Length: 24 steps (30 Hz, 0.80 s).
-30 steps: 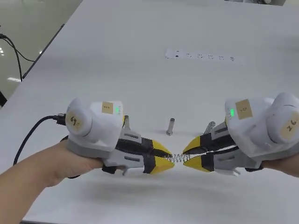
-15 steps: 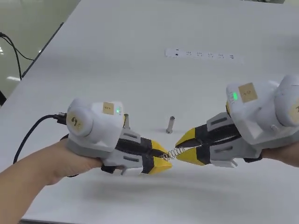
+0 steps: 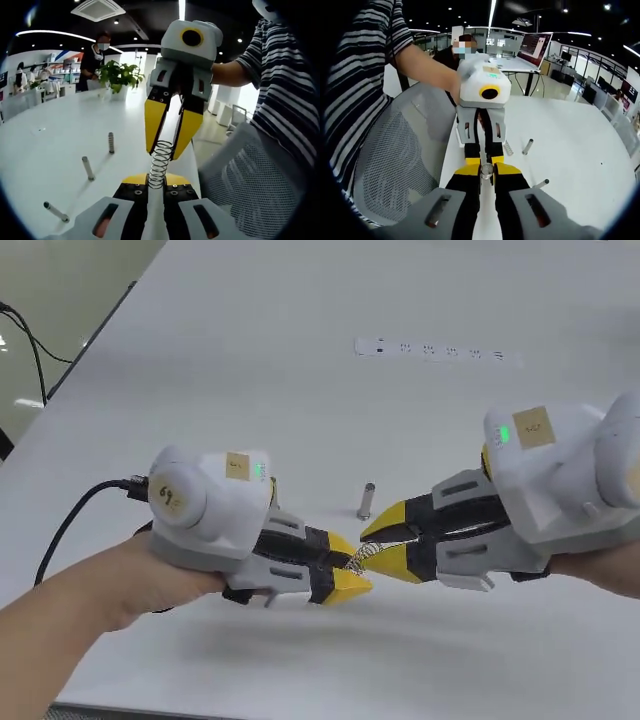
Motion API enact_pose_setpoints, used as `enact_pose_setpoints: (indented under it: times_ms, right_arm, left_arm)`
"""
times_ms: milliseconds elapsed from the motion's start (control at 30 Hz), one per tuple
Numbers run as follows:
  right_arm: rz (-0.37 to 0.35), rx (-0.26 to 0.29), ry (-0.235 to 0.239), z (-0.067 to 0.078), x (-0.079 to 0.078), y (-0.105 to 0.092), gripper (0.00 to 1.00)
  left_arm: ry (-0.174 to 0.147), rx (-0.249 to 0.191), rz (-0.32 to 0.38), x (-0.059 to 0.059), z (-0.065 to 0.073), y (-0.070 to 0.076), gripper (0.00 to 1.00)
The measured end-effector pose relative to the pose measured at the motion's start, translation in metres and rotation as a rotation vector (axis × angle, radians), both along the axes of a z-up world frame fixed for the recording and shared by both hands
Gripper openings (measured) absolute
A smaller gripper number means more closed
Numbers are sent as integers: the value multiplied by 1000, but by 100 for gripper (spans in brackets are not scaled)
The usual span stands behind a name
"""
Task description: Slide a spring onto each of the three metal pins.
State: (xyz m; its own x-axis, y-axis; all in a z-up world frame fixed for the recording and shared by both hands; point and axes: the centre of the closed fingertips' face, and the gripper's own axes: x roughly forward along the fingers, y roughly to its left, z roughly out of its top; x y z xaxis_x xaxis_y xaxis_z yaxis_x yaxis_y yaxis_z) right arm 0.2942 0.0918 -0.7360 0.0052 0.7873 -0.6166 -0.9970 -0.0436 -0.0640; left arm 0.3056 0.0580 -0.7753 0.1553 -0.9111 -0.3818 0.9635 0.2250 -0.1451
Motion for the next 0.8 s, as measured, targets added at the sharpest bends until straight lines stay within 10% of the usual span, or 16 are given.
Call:
enact_pose_setpoints:
  times_ms: [800]
  right_arm:
    - [2, 37, -53, 6, 2, 5, 7]
  left_arm:
    - [0, 0, 20, 1, 4, 1, 5]
